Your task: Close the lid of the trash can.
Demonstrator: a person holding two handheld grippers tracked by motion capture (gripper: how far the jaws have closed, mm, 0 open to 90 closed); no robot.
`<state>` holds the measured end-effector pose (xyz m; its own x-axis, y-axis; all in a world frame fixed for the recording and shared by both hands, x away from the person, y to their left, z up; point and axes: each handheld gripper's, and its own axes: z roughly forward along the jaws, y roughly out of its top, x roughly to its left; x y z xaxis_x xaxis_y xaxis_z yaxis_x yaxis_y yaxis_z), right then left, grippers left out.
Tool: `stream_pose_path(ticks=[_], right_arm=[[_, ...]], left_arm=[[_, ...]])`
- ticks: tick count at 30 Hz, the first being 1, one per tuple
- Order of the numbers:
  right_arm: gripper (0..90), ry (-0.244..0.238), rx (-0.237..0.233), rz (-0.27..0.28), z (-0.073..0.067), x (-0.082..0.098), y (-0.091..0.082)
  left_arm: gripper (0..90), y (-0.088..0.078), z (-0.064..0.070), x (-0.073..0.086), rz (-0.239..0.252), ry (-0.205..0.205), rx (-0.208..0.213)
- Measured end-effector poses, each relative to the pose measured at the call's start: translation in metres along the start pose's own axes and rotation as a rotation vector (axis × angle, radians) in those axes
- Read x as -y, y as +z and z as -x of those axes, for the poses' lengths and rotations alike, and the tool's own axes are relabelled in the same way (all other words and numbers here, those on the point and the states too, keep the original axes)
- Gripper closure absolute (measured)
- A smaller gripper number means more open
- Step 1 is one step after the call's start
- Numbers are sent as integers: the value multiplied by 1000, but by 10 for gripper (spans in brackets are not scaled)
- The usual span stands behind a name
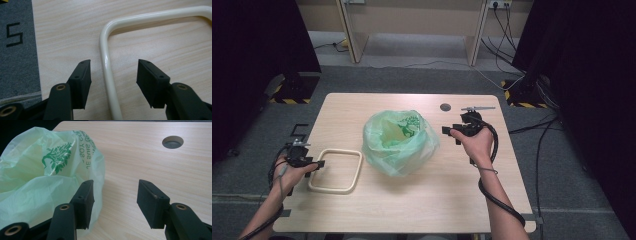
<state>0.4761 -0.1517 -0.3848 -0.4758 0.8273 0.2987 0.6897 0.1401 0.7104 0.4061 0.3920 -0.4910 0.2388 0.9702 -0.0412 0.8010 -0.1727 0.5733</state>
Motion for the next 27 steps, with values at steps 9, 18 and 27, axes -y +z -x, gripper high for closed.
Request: stream_pose_path(ticks=[9,18,27], right_arm=[[476,-6,-7,-6,-2,0,3],[476,-9,-10,-9,-3,0,3],[476,-10,-8,-11,-3,0,2]], left_arm=[[587,9,0,0,-12,0,-9],[765,9,1,-1,-5,-14,-49],[812,7,2,-1,-29,-80,-109]])
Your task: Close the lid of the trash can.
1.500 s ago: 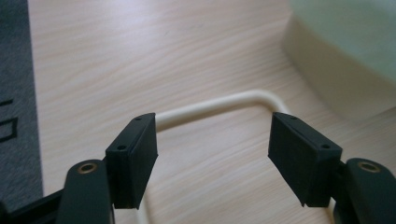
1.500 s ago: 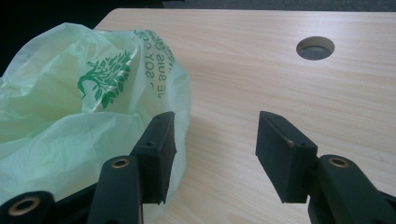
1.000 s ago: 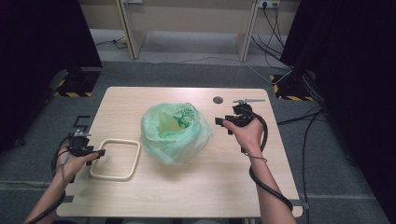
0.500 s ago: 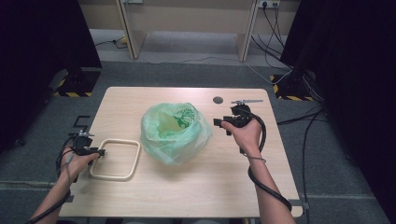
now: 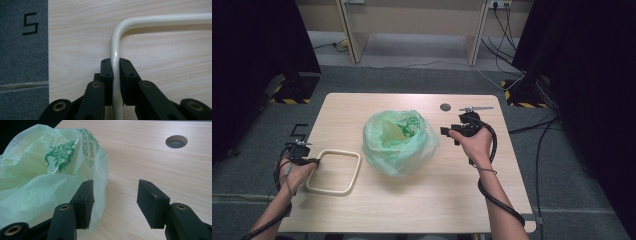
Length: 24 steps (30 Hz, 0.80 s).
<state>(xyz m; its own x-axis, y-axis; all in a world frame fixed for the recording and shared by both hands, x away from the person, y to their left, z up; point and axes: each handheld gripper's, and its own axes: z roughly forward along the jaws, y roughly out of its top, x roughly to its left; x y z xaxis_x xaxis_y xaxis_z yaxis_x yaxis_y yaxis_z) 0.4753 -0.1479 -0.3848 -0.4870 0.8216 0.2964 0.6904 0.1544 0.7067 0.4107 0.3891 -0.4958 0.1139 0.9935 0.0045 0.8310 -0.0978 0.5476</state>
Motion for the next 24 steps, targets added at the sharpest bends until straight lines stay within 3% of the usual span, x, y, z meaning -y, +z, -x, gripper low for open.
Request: stream_pose_path(ticks=[8,24], right_arm=[[476,0,1,-5,0,1,3],[477,3,-2,-12,-1,3,5]], left_arm=[[812,-16,-3,-7,26,-37,12],[812,-38,-3,-29,64,-51,10]])
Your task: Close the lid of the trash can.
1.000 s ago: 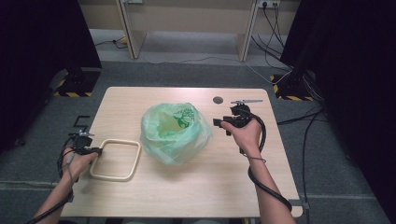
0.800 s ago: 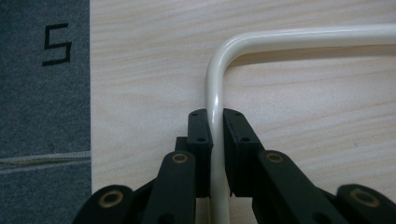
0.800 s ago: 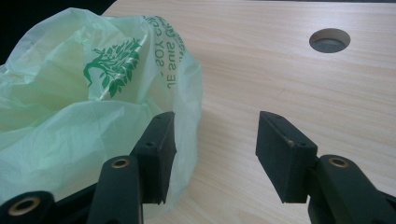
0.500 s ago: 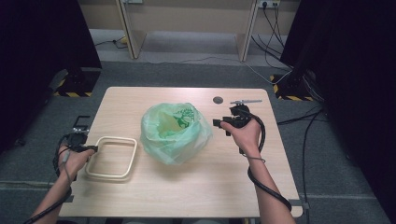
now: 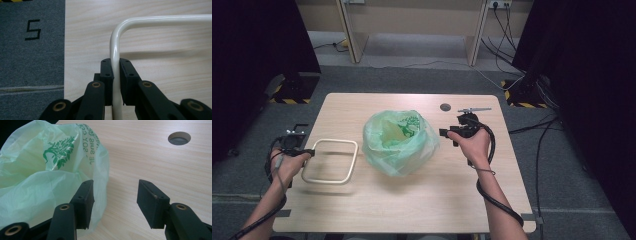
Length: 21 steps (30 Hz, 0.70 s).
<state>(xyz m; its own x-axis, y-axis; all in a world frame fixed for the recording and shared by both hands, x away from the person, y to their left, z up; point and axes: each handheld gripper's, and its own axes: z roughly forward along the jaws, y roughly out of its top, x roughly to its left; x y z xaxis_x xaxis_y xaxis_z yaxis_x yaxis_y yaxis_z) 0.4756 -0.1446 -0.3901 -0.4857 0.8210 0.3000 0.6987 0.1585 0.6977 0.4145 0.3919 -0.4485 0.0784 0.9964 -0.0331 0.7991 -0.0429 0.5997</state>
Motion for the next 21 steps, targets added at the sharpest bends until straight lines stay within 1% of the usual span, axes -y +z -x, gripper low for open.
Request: stream_pose_path(ticks=[6,21], right_arm=[[477,-2,-2,1,0,1,1],[477,-4,-2,-9,-1,3,5]], left_arm=[[811,-8,0,-11,22,-3,1],[811,-24,5,-37,66,-22,32]])
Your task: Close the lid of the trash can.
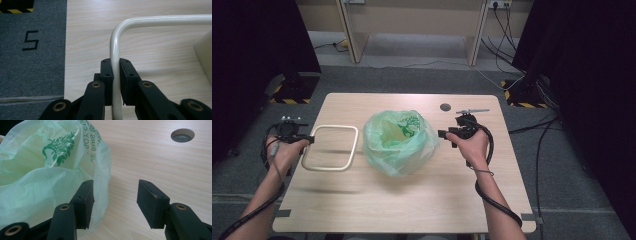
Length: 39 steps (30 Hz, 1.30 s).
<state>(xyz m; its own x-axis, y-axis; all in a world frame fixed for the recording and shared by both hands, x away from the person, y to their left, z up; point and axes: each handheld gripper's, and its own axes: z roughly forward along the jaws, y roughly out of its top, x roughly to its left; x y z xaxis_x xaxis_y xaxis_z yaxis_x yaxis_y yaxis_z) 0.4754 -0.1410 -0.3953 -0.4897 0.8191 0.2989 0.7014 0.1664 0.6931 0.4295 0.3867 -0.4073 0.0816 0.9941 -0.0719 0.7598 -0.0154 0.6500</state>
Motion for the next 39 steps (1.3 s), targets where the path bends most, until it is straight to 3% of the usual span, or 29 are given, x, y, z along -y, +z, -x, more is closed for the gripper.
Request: stream_pose_path(ticks=[24,39], right_arm=[[477,-3,-3,-5,-2,-1,1],[477,2,0,-5,-1,-1,0]], left_arm=[[812,-9,14,-29,39,-19,40],[812,-10,30,-42,50,-3,56]])
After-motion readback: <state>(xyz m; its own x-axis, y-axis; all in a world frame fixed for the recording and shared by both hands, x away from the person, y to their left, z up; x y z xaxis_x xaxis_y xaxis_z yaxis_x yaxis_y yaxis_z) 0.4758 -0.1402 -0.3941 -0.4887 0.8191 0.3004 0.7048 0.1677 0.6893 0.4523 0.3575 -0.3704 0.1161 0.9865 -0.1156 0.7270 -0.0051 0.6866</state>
